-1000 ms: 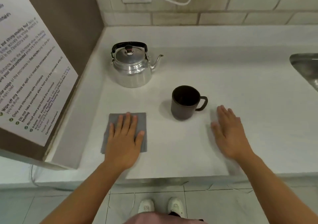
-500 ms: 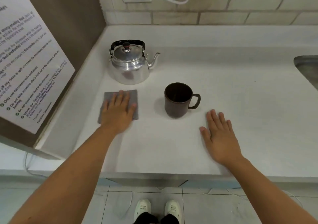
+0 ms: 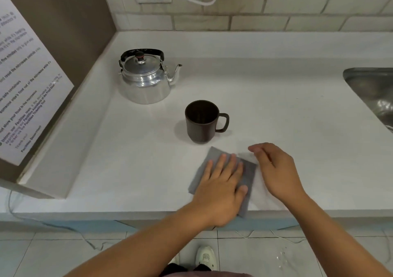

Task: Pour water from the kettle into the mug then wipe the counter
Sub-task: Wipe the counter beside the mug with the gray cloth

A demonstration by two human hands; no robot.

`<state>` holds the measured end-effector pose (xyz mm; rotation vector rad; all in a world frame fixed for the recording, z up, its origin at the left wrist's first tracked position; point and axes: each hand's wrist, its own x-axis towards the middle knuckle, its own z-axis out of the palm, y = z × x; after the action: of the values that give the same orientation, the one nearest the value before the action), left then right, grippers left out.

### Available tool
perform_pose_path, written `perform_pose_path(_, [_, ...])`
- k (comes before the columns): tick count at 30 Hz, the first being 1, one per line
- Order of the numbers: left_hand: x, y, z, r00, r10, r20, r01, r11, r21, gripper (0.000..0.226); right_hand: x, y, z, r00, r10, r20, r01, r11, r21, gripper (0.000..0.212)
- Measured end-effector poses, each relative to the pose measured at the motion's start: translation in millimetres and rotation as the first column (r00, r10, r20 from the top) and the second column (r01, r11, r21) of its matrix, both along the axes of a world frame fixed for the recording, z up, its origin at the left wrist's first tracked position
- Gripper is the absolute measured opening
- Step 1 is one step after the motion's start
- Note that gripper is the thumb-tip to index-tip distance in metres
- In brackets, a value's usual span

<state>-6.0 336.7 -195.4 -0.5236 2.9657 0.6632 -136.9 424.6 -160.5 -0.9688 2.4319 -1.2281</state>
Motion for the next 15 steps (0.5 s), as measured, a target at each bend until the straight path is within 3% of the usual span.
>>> perform_pose_path(4, [-30.4, -17.4, 17.4, 0.994, -0.054, -0.090, 0.081, 0.944, 0.321, 0.055, 7.2, 2.1, 0.1, 0.990, 0.040, 0.133, -0.045, 0.998, 0.034, 0.031])
perform_pose_path(7, [4.8, -47.1, 18.2, 0.964, 0.050, -0.262, 0.066, 0.907, 0.417, 0.038, 9.2, 1.1, -11.6, 0.992, 0.111, 0.063, -0.120, 0.980, 0.161, 0.049])
perform_pose_path(9, [35.4, -72.5, 14.4, 0.927, 0.156, -0.342, -0.036, 0.942, 0.332, 0.031, 5.2, -0.6, -22.6, 0.976, 0.212, -0.058, -0.180, 0.922, 0.343, 0.062])
perform_pose_path(11, [57.3, -101.1, 8.7, 0.905, 0.215, -0.368, -0.176, 0.975, 0.137, 0.034, -12.1, -8.1, -34.7, 0.939, 0.275, -0.205, -0.137, 0.848, 0.512, 0.066])
perform_pose_path(15, [81.1, -142.4, -3.4, 0.915, 0.368, -0.163, -0.380, 0.924, -0.047, 0.060, -75.6, -50.6, -40.1, 0.906, 0.259, -0.336, -0.017, 0.813, 0.582, 0.065])
